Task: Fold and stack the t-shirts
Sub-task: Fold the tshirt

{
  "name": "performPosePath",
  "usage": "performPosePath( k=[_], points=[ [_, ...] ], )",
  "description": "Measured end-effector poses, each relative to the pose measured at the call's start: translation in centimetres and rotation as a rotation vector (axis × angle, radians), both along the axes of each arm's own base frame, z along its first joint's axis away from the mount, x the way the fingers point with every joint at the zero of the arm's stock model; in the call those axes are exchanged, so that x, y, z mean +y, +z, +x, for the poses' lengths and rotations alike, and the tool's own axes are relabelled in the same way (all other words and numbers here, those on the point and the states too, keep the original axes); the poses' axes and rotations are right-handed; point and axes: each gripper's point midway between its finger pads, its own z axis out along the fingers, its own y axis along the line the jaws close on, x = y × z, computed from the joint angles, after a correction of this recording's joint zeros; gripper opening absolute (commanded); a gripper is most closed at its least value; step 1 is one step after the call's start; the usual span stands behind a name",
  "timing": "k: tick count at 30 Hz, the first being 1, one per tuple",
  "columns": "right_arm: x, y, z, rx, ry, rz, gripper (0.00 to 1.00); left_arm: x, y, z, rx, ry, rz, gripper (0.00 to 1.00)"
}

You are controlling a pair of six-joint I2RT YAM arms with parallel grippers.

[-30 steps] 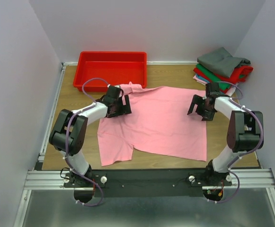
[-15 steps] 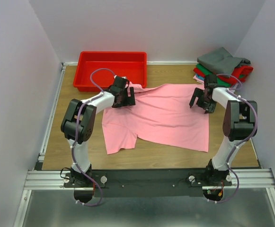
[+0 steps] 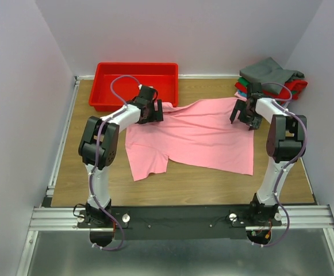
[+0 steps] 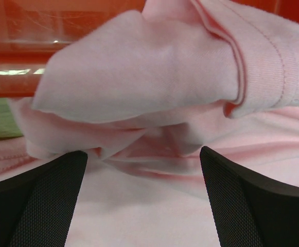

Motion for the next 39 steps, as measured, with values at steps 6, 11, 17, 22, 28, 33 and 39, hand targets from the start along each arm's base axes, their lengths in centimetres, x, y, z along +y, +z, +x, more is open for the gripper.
performPosePath(
  k=[6,11,17,22,28,33,39],
  points=[
    [0.2,0.4,-0.2,0.001,0.005,0.012,1.0,2.1,3.6,-1.0,-0.063,0.069,0.048,0.98],
    [0.7,2.5,-1.5,-0.028,0.006,0.033,1.0,4.4,10.4,-4.1,-0.195,0.182,0.049,0.98],
    [1.0,5.0,-5.7,-0.046,-0.014,0.048,1.0,3.5,8.9,-10.2,-0.14,0.211,0.046,0.98],
    [1.2,3.4,-10.9,0.043,-0.04,0.058,1.0,2.6,1.8,-18.3,0.077,0.185,0.102,0.97],
    [1.2,2.7,-14.1,0.094,-0.07,0.069,1.0,4.9,0.1,-24.5,0.18,0.313,0.063,0.93],
    [1.1,3.3,-14.4,0.078,-0.074,0.071,1.0,5.3,1.2,-25.8,0.158,0.43,-0.056,0.89],
    [1.2,3.1,-15.2,0.088,-0.073,0.078,1.0,5.9,-1.3,-28.1,0.242,0.484,-0.062,0.76]
  ],
)
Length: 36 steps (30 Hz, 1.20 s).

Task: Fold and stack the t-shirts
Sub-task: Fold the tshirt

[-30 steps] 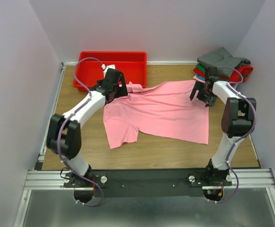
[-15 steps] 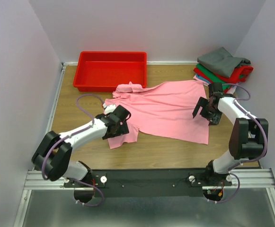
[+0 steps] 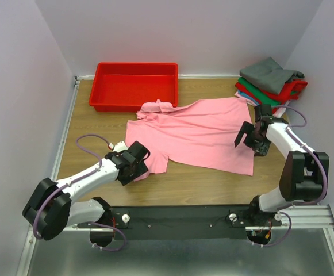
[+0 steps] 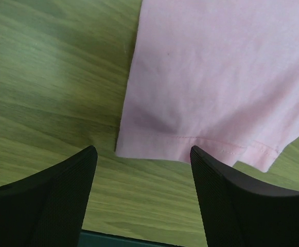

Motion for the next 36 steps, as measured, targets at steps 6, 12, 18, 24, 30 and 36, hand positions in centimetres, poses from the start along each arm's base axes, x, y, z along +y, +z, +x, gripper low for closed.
performPosePath(
  k=[6,12,18,24,30,36],
  points=[
    [0.0,-0.4,-0.9,0.015,-0.009,0.009,1.0,-0.4,-0.8,-0.4,0.031,0.008,-0.001,0.64],
    [-0.2,-0.6,-1.1,0.022,-0.02,0.011,1.0,-0.6,-1.2,-0.4,0.042,0.005,0.003,0.47],
    [-0.6,-0.8,-1.6,0.028,-0.045,0.015,1.0,-0.8,-1.3,-0.2,0.036,0.011,-0.006,0.08],
    [-0.9,-0.8,-3.8,0.03,-0.077,0.022,0.97,-1.0,-1.1,0.0,0.018,0.003,-0.019,0.0],
    [-0.7,-0.8,-5.6,0.061,-0.106,0.033,0.86,-1.5,1.4,0.7,-0.072,0.003,-0.093,0.0],
    [-0.4,-0.9,-6.7,0.099,-0.149,0.046,0.7,-1.4,3.7,0.9,-0.152,0.007,-0.143,0.0]
  ],
)
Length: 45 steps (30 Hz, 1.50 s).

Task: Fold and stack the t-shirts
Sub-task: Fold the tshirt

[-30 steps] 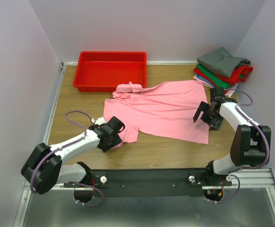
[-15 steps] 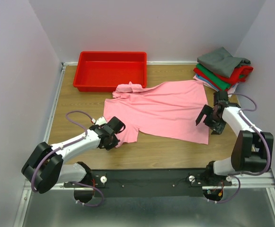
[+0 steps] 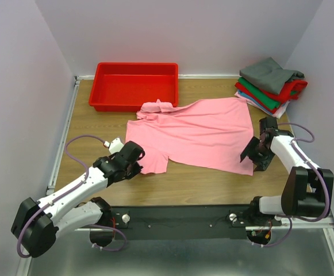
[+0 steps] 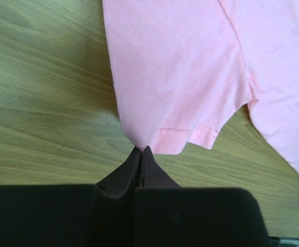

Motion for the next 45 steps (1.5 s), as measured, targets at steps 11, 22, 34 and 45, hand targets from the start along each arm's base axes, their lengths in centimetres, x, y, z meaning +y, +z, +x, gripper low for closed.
performPosePath(
  k=[11,22,34,45],
  points=[
    [0.7,-2.1,-4.1,0.139,-0.098,0.025,0.61,0.6,0.5,0.1,-0.028,-0.022,0.031,0.0],
    [0.2,-2.5,-4.3,0.157,-0.17,-0.012,0.52,0.8,1.5,0.7,-0.058,-0.042,0.056,0.0],
    [-0.7,-3.1,-3.3,0.172,-0.198,-0.055,0.41,1.0,2.3,1.2,-0.076,-0.049,0.073,0.0],
    [-0.9,-3.2,-2.1,0.166,-0.2,-0.058,0.02,1.5,3.0,1.3,-0.082,-0.041,0.091,0.0]
  ],
)
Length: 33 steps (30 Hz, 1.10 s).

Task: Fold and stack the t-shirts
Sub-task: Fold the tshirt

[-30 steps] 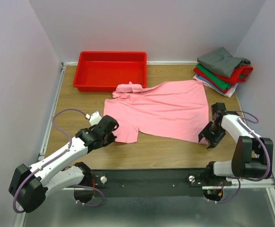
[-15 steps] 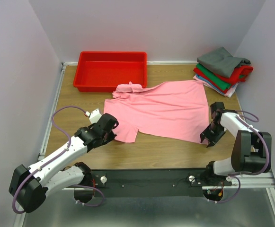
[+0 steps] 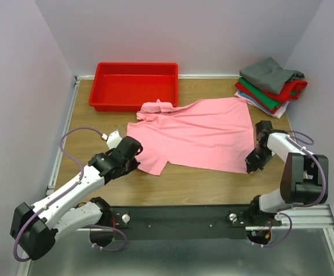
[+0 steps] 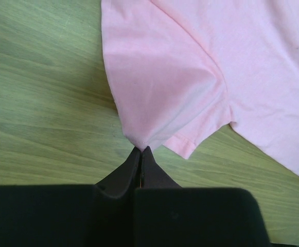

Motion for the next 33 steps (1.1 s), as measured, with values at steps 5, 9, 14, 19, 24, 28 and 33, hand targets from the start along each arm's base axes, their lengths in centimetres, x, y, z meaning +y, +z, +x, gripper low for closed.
performPosePath(
  k=[5,9,14,19,24,28,33],
  points=[
    [0.1,0.9,0.8,-0.031,0.016,0.01,0.02,-0.1,2.2,0.4,-0.054,-0.001,-0.031,0.0],
    [0.6,3.1,2.1,-0.102,0.04,0.04,0.02,-0.2,4.5,0.6,-0.099,-0.005,-0.057,0.0],
    [0.7,5.3,1.5,-0.139,0.07,0.041,0.02,0.2,5.1,0.2,-0.106,-0.01,-0.058,0.0],
    [0.8,6.4,-0.3,-0.12,0.092,0.042,0.02,0.8,5.4,-0.6,-0.107,-0.011,-0.061,0.0],
    [1.1,7.3,-1.6,-0.116,0.098,0.048,0.01,1.1,6.1,-1.4,-0.124,-0.015,-0.089,0.0],
    [1.1,7.7,-2.3,-0.114,0.112,0.05,0.01,1.4,6.2,-2.2,-0.115,-0.023,-0.099,0.0],
    [1.2,8.3,-3.2,-0.124,0.122,0.048,0.01,2.0,6.5,-3.2,-0.106,-0.022,-0.105,0.0]
  ],
)
